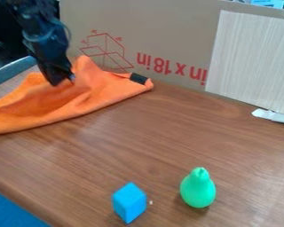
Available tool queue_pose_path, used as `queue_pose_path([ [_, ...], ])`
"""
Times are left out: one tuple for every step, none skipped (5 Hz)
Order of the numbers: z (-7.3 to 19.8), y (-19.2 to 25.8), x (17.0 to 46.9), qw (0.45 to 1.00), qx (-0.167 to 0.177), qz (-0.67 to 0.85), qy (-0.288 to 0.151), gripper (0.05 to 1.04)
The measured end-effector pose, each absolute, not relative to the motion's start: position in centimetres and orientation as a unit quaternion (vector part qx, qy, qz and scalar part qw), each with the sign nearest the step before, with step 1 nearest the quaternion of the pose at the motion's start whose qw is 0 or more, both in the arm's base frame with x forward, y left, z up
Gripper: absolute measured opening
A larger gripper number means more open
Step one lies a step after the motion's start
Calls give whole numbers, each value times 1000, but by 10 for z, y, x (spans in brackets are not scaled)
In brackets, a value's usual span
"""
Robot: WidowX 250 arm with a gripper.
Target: Unfold cloth from top left to bottom right
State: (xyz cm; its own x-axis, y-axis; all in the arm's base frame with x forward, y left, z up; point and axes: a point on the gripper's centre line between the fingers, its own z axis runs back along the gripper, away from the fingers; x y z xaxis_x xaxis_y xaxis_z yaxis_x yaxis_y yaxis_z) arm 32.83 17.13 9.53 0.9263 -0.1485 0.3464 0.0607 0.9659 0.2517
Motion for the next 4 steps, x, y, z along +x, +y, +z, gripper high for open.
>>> queue_pose_path([
  [92,149,315,970,137,-76,-186,64],
  [92,138,303,973,125,-89,-171,64],
  [83,124,294,976,123,-113,-142,64],
  [83,117,284,978,118,-118,-125,64],
])
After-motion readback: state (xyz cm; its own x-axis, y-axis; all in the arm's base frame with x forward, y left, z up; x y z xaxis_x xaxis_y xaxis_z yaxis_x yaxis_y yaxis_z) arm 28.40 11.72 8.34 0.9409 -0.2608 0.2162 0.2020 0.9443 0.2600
